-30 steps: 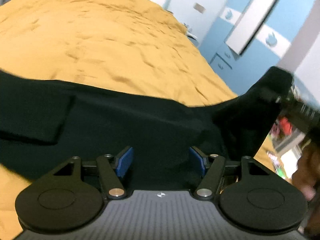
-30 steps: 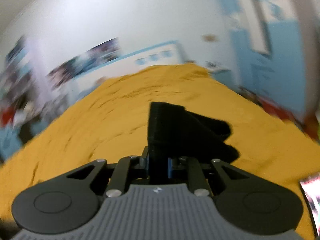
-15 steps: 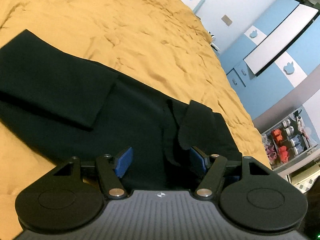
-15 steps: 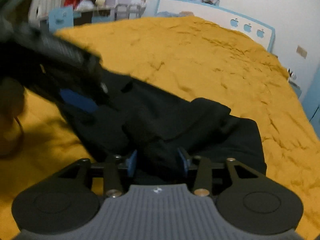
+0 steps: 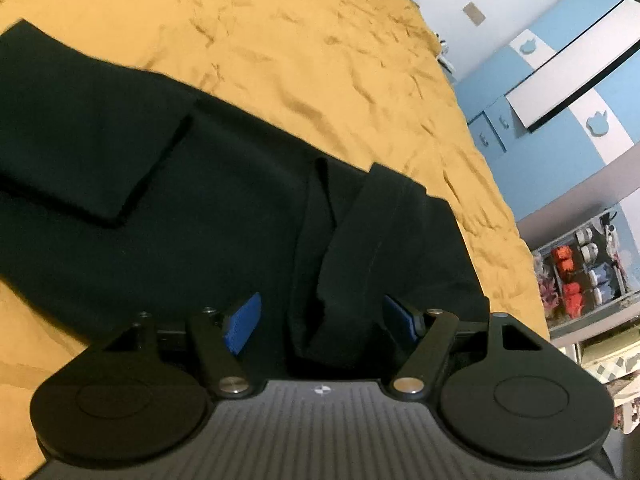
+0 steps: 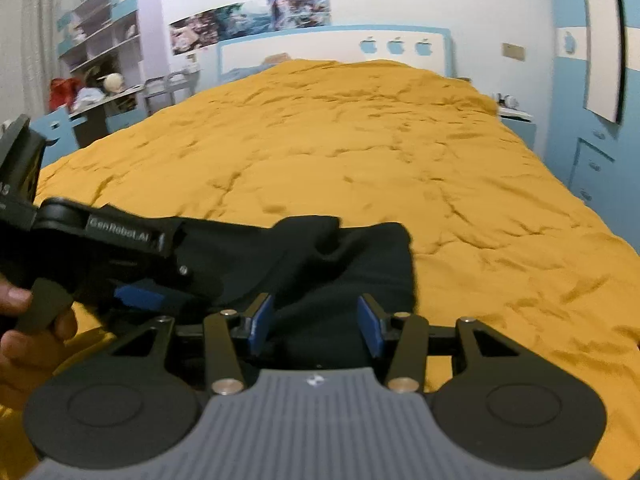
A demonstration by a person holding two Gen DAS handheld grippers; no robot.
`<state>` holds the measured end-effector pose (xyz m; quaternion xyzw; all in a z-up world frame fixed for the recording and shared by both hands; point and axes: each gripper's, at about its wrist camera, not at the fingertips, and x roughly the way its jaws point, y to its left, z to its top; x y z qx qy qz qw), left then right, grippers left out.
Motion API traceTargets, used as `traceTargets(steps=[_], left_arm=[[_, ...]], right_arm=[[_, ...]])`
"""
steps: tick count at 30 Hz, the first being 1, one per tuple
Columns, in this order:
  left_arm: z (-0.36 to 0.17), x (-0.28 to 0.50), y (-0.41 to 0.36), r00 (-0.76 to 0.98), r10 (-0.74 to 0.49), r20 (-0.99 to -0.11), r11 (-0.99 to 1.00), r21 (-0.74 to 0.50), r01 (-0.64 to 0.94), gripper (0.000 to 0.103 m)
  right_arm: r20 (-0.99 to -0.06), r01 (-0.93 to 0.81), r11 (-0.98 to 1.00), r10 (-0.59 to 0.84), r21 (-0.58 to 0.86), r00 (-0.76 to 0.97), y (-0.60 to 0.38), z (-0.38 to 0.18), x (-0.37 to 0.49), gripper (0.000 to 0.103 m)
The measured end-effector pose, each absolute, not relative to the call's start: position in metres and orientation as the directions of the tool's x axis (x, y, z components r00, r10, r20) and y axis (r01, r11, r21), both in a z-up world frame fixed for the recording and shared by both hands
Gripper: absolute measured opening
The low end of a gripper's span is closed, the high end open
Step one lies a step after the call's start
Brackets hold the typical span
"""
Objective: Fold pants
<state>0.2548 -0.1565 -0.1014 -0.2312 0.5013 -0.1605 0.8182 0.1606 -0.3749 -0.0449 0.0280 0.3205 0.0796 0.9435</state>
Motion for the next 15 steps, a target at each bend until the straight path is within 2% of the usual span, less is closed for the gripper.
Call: traceTargets(steps=[3,4,6,7,8,10,15], left_arm=[[-0.105,0.258,-0.16,0.411,-0.514,-0.753,0.83,-0.558,0.016,0.084],[-0.104,0.259,-0.161,0.398,-0.526,-0.751,0.825,-0.565,0.024,0.08],[-0.1,0.259,-0.162,0.411,-0.523,-0.747,0.827,-0.562,0.033,0.051],[-0.097,0.26,-0.162,0.427,-0.511,-0.746,0.835,-0.549,0.04,0.024],[-0.095,0.259,-0.16,0.441,-0.507,-0.741,0.837,-0.546,0.046,0.013],[-0.091,0.257,-0.152,0.456,-0.539,-0.708,0.809,-0.586,0.046,0.009],[-0.077,0.252,-0.13,0.523,-0.544,-0.656,0.785,-0.618,0.042,0.006]], right_arm=[[-0.605,-0.071,0.988,0.142,0.14,0.783,-0.384,-0.049,0.161,0.045],[-0.606,-0.056,0.986,0.141,0.156,0.783,-0.386,-0.051,0.16,0.045],[-0.603,-0.033,0.982,0.14,0.186,0.785,-0.392,-0.051,0.159,0.046],[-0.601,-0.025,0.98,0.14,0.196,0.787,-0.394,-0.051,0.158,0.046],[-0.598,-0.02,0.979,0.139,0.201,0.789,-0.395,-0.05,0.157,0.046],[-0.595,-0.018,0.978,0.141,0.207,0.791,-0.394,-0.05,0.158,0.046],[-0.576,-0.047,0.975,0.166,0.216,0.8,-0.389,-0.04,0.159,0.046]])
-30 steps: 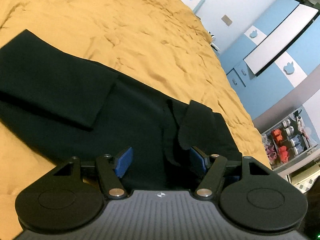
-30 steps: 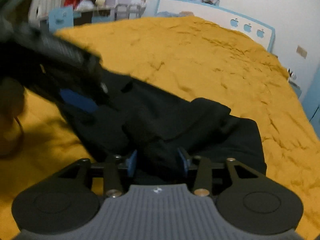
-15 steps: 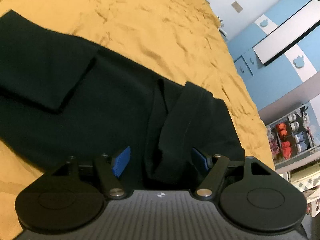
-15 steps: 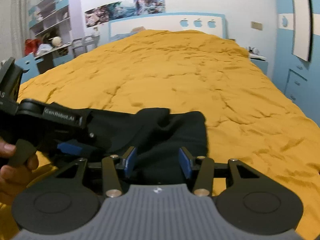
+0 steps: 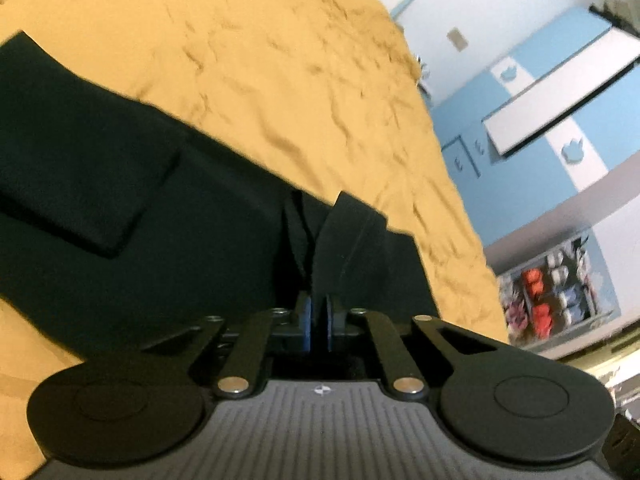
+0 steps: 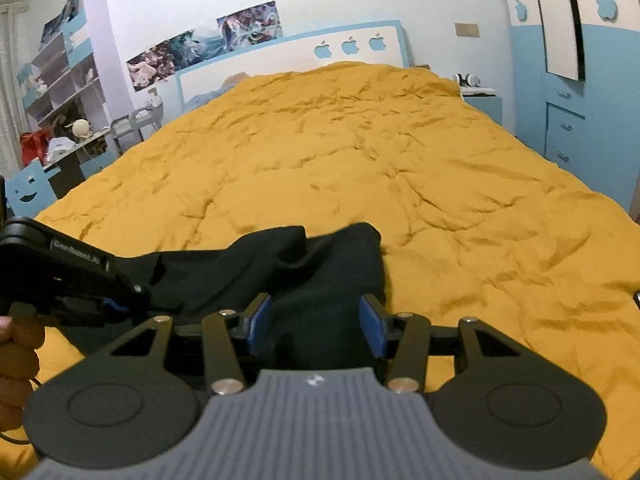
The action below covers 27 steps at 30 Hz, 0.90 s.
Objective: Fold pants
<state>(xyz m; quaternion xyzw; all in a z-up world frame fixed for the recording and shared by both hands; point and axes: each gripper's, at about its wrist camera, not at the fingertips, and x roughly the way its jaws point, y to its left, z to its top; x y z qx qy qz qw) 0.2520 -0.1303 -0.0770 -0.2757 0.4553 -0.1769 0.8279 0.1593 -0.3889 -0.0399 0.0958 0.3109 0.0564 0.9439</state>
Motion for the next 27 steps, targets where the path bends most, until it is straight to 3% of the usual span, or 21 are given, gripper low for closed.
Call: traceTargets(steps=[11,16,18,20,27], left_arm=[[-0.055,0.239,-0.078,0.687,-0.478,-0.548,0.785,-0.617,0.053,0.0],[-0.075,0.254,-0.074,0.57,-0.516,-0.639,0.785,-0.619,0.018,0.002],[-0.079,0.254,-0.082,0.536,-0.534,-0.654,0.787,-0.616,0.031,0.021],[-0.084,0.255,-0.09,0.515,-0.531,-0.673,0.796,-0.605,0.03,0.065],[-0.105,0.267,-0.114,0.405,-0.545,-0.734,0.808,-0.589,0.019,0.068]], right_arm=[[-0.566,-0.169,0.97,0.24,0.175,0.789,-0.345,-0.026,0.173,0.047],[-0.594,-0.171,0.98,0.2,0.105,0.779,-0.333,-0.028,0.18,0.047],[-0.595,-0.136,0.983,0.185,0.127,0.782,-0.339,-0.028,0.181,0.047],[-0.601,-0.113,0.98,0.189,0.162,0.777,-0.348,-0.029,0.18,0.047],[-0.611,-0.093,0.982,0.173,0.162,0.773,-0.358,-0.029,0.17,0.047]])
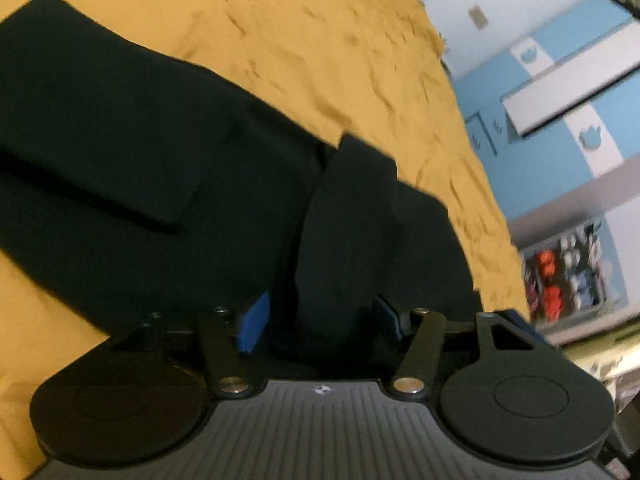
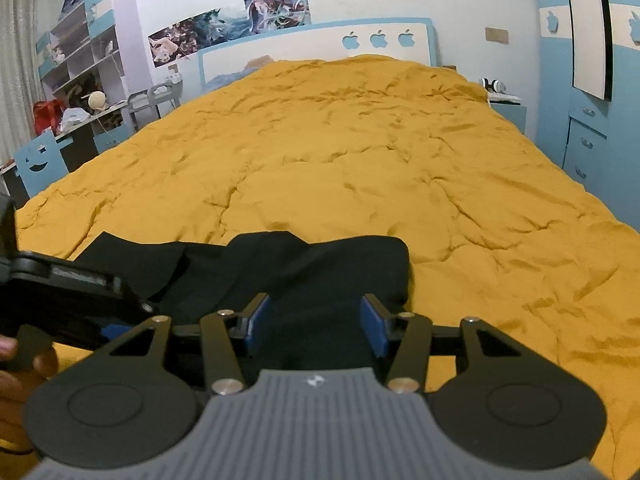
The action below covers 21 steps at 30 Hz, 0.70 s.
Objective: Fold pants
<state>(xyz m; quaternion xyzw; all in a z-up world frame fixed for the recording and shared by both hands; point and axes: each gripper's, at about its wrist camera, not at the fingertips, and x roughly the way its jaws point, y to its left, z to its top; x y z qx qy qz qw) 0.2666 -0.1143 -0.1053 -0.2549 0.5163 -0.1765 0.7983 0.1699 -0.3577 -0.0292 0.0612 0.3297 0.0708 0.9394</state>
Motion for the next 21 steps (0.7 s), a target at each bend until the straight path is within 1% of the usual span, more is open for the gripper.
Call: traceTargets(steps=[1,2,3,4,6,9,11,15,18,19,20,21], left_arm=[[-0.105,0.267,-0.116,0.398,-0.549,-0.735,0.806,-0.591,0.02,0.065],[-0.103,0.267,-0.116,0.402,-0.551,-0.731,0.803,-0.595,0.019,0.057],[-0.1,0.266,-0.115,0.415,-0.556,-0.72,0.797,-0.603,0.021,0.044],[-0.098,0.266,-0.114,0.422,-0.557,-0.715,0.796,-0.605,0.027,0.005],[-0.096,0.265,-0.109,0.43,-0.558,-0.709,0.791,-0.611,0.02,0.005],[-0.089,0.26,-0.089,0.496,-0.551,-0.671,0.771,-0.637,-0.005,0.004],[-0.084,0.259,-0.078,0.537,-0.523,-0.662,0.775,-0.632,-0.024,0.004],[-0.092,0.257,-0.056,0.551,-0.484,-0.68,0.783,-0.617,-0.073,0.004],[-0.107,0.256,-0.05,0.515,-0.494,-0.701,0.775,-0.623,-0.104,0.005],[-0.113,0.257,-0.051,0.5,-0.498,-0.708,0.777,-0.621,-0.106,0.007],[-0.115,0.257,-0.053,0.497,-0.49,-0.716,0.783,-0.612,-0.109,0.013],[-0.119,0.258,-0.054,0.49,-0.484,-0.725,0.789,-0.604,-0.115,0.014]], right_arm=[[-0.611,-0.091,0.982,0.173,0.163,0.773,-0.358,-0.029,0.17,0.047],[-0.609,-0.091,0.982,0.173,0.164,0.774,-0.357,-0.029,0.169,0.047],[-0.607,-0.092,0.982,0.175,0.166,0.775,-0.356,-0.028,0.169,0.047],[-0.606,-0.094,0.982,0.177,0.166,0.776,-0.355,-0.028,0.169,0.047],[-0.605,-0.098,0.982,0.179,0.164,0.776,-0.353,-0.027,0.169,0.048],[-0.601,-0.11,0.981,0.186,0.16,0.778,-0.35,-0.024,0.169,0.048],[-0.597,-0.124,0.979,0.197,0.161,0.778,-0.348,-0.022,0.17,0.048],[-0.594,-0.151,0.976,0.215,0.156,0.775,-0.339,-0.019,0.176,0.048],[-0.596,-0.17,0.974,0.225,0.147,0.771,-0.329,-0.022,0.183,0.048],[-0.6,-0.177,0.974,0.226,0.14,0.768,-0.326,-0.027,0.185,0.05],[-0.614,-0.183,0.975,0.222,0.127,0.757,-0.323,-0.033,0.189,0.051],[-0.663,-0.191,0.978,0.199,0.085,0.722,-0.318,-0.047,0.195,0.051]])
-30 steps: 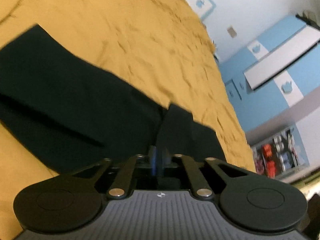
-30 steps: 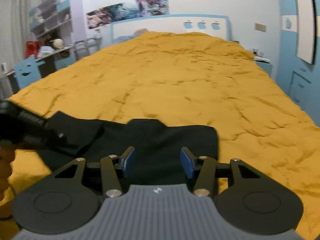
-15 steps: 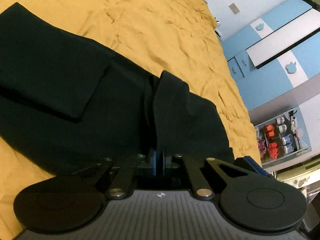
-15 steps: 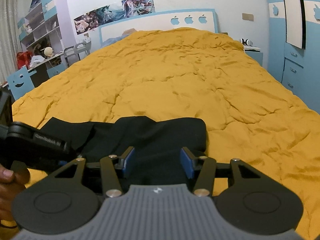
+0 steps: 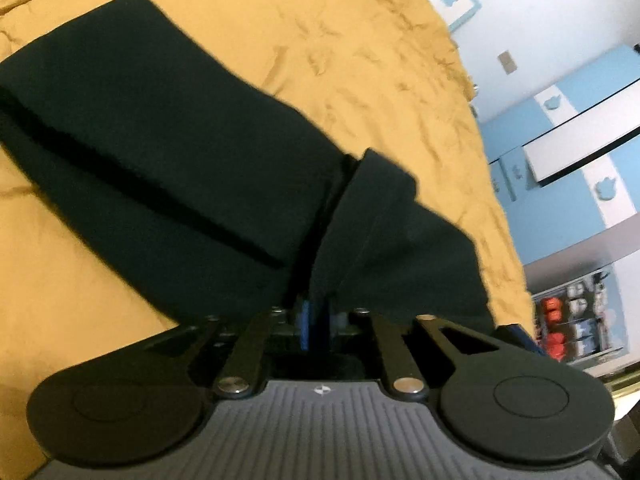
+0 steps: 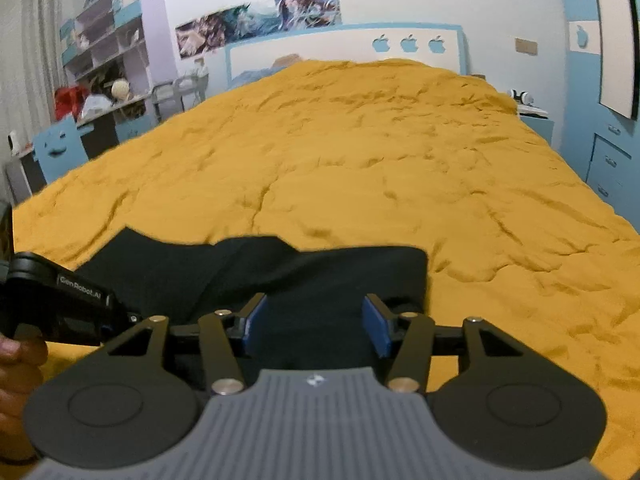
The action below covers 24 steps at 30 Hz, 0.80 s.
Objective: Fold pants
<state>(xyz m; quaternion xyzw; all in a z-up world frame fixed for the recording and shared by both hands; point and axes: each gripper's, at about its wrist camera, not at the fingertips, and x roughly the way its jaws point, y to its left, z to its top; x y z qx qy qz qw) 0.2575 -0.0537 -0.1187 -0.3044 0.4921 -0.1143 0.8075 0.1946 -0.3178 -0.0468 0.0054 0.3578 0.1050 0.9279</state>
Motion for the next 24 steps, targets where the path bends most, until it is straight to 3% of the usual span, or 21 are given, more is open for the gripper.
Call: traceTargets(steps=[2,6,11,15,17,20,24], left_arm=[[-0.121,0.256,-0.05,0.48,-0.492,-0.726,0.784,-0.61,-0.119,0.016],[-0.117,0.257,-0.049,0.481,-0.499,-0.721,0.784,-0.612,-0.104,0.02],[-0.121,0.254,-0.042,0.482,-0.512,-0.711,0.762,-0.635,-0.127,0.028],[-0.114,0.25,-0.041,0.508,-0.494,-0.706,0.767,-0.629,-0.13,0.034],[-0.111,0.249,-0.04,0.513,-0.492,-0.703,0.766,-0.63,-0.128,0.037],[-0.11,0.249,-0.043,0.509,-0.497,-0.703,0.768,-0.629,-0.118,0.041],[-0.107,0.247,-0.051,0.509,-0.452,-0.732,0.807,-0.579,-0.117,0.041]], right_arm=[[-0.786,-0.234,0.972,0.134,-0.013,0.604,-0.305,-0.075,0.203,0.05],[-0.767,-0.266,0.964,0.147,-0.032,0.624,-0.302,-0.062,0.189,0.05],[-0.861,-0.282,0.956,0.211,0.083,0.463,-0.316,-0.062,0.183,0.047],[-0.853,-0.271,0.946,0.284,0.176,0.438,-0.332,-0.034,0.184,0.04],[-0.813,-0.239,0.951,0.293,0.194,0.503,-0.343,-0.019,0.184,0.04],[-0.758,-0.155,0.965,0.263,0.212,0.597,-0.36,-0.012,0.193,0.041],[-0.752,-0.061,0.985,0.163,0.161,0.639,-0.369,-0.025,0.235,0.04]])
